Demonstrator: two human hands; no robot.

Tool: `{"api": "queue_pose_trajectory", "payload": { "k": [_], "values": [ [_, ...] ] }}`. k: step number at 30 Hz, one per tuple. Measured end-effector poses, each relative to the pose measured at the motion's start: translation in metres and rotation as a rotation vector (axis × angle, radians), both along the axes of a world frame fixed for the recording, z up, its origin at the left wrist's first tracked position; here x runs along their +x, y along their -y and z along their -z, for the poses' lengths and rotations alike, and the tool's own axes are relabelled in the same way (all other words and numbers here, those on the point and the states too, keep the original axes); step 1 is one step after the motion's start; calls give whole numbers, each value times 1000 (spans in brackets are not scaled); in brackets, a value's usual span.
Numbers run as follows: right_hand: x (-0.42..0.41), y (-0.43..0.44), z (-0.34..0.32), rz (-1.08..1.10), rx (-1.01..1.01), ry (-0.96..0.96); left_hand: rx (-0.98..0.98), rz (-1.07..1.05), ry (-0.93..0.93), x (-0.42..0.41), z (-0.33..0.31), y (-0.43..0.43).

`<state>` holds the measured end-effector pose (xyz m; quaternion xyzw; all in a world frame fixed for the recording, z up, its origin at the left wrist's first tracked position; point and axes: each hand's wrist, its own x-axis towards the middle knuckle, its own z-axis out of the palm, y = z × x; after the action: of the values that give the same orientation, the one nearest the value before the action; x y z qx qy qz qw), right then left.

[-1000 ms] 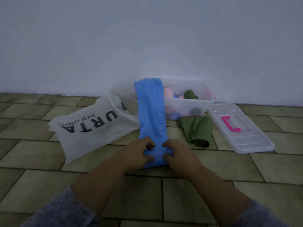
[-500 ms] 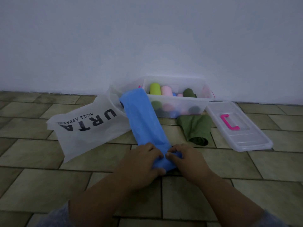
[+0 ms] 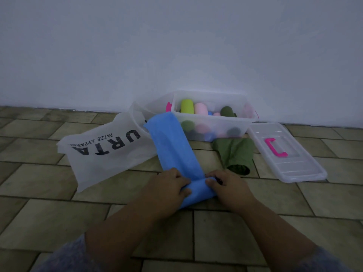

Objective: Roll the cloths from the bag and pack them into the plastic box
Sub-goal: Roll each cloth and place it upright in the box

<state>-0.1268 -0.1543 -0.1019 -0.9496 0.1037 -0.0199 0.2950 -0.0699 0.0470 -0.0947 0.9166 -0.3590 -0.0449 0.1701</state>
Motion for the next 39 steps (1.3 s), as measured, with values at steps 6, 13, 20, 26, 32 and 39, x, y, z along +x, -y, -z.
{"api": "queue_pose_trajectory", "payload": {
  "k": [6,13,20,26,32,39],
  "values": [
    [7,-5,-5,7,-40,-5,-93,-24,-28,-10,8,-2],
    [5,-4,-3,-92,80,104,24,-110,171,-3,7,-4],
    [17,-1,-7,-95,57,-25,-30,-27,159,-4,9,-7],
    [18,0,-4,-76,106,-58,135,-57,78,-3,2,-1],
    [19,2,-3,23,15,1,-35,29,201,-7,4,1],
    [14,-2,0,-44,78,57,6,-79,-80,11,-2,4]
  ]
}}
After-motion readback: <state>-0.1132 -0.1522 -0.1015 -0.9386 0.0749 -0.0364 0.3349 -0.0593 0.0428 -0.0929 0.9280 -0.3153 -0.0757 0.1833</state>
